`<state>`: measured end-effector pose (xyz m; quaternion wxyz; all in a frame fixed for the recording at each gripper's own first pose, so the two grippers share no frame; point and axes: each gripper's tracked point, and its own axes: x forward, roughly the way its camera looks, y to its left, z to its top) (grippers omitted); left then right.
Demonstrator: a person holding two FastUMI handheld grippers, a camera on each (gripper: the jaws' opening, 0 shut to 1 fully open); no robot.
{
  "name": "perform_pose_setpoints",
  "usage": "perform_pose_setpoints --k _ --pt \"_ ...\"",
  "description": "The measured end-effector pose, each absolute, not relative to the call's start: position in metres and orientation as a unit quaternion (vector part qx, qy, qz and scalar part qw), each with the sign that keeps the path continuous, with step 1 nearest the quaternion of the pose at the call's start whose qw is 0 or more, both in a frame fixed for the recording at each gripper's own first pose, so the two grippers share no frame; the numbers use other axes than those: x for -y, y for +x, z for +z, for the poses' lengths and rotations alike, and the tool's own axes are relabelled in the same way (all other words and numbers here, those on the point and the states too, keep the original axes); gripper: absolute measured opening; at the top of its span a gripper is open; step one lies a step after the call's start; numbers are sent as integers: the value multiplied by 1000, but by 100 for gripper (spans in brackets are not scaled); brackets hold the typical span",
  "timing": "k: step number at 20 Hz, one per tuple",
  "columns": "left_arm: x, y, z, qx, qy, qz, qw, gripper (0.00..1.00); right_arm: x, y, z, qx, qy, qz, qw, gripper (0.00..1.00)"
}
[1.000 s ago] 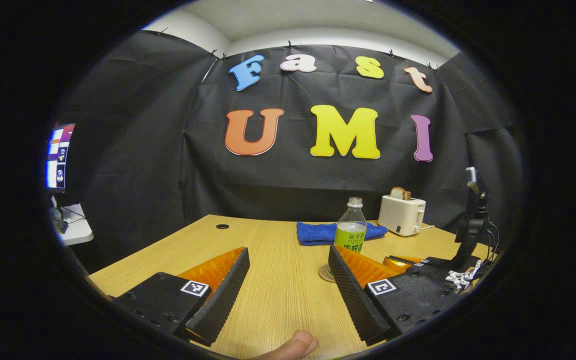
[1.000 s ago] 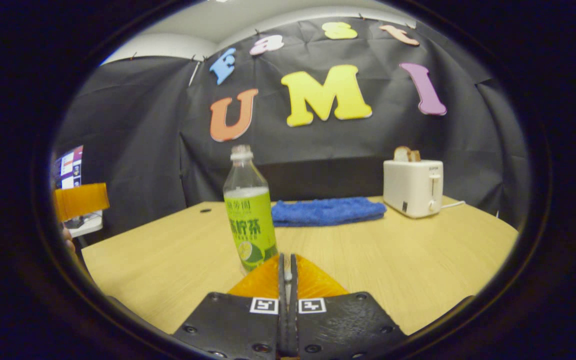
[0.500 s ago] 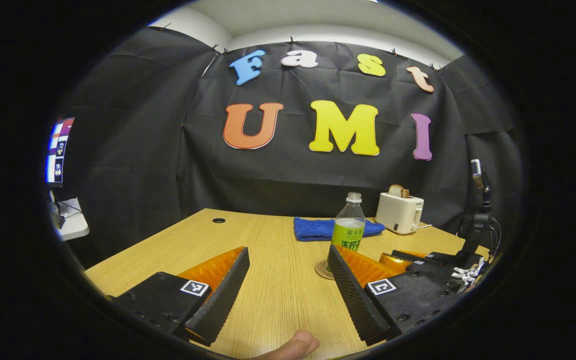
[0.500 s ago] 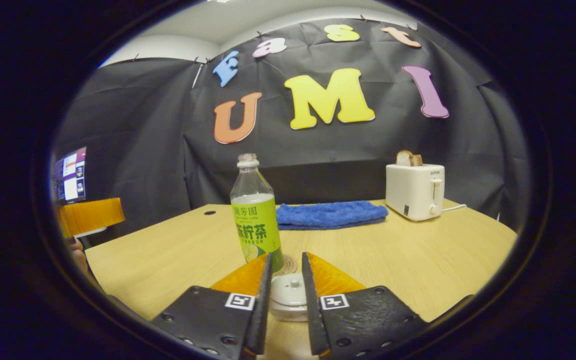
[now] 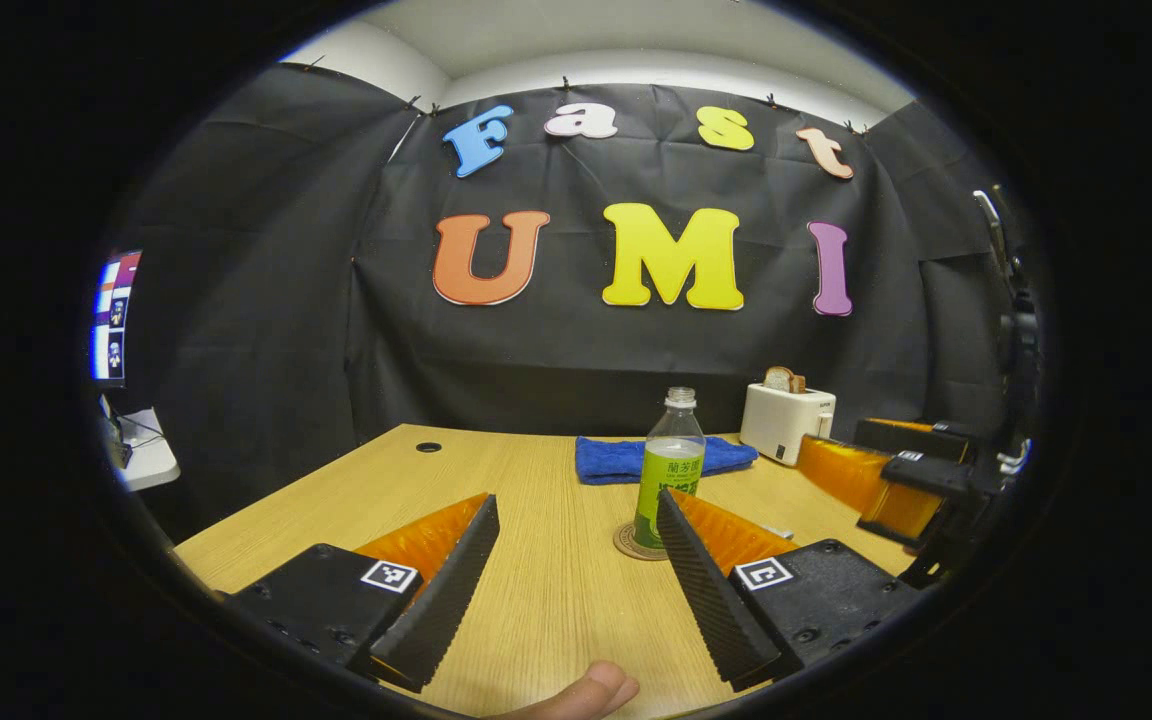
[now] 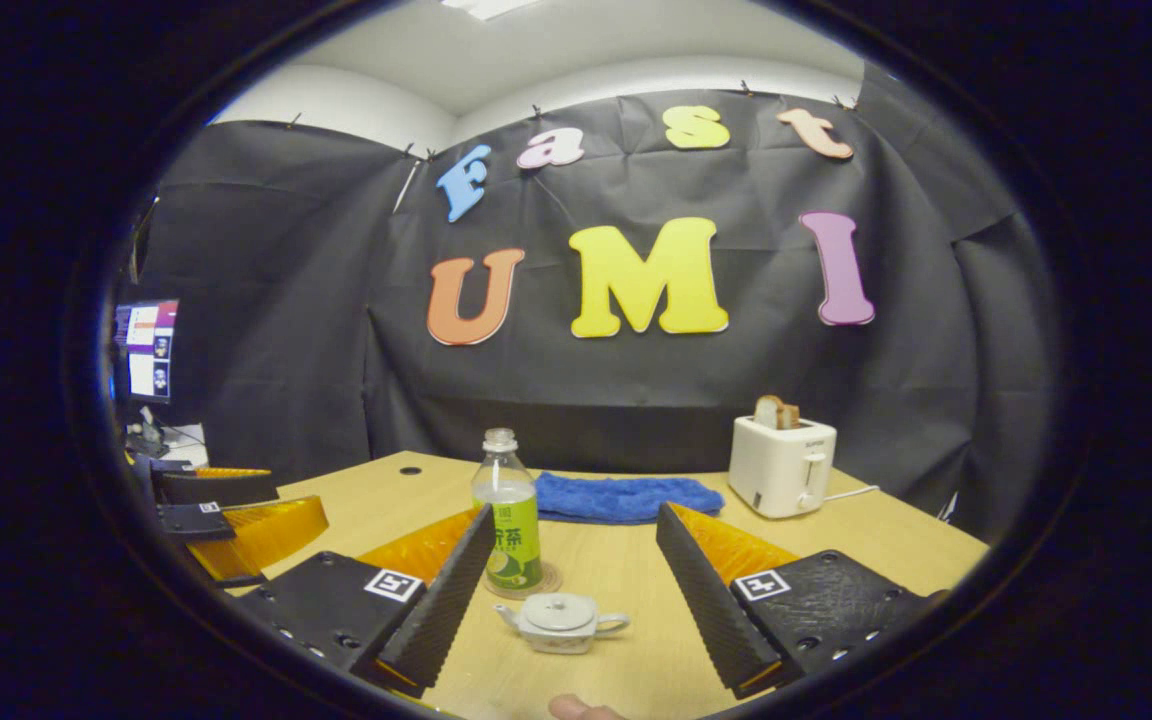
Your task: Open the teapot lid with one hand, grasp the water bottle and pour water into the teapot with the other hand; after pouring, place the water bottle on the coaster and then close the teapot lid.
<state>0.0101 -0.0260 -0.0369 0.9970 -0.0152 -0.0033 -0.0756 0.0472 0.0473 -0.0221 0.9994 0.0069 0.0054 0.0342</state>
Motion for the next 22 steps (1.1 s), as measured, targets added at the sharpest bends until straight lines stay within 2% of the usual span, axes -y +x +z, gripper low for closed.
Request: perform_pose_setpoints --k 3,5,11,17,22 --pt "17 13 -36 0 -5 -71 997 99 -29 26 -8 -8 3 21 1000 97" --pt "10 11 -32 4 5 -39 999 99 -14 11 -6 -15 11 10 1000 97" --pt "24 -4 -21 6 2 -20 1000 99 11 -21 -8 -8 -1 16 1000 97" --pt "38 -23 2 38 24 -25 999 99 14 -25 -11 -21 14 22 999 97" --pt "42 -24 -8 25 17 -32 999 99 22 -28 -2 -10 6 9 1000 97"
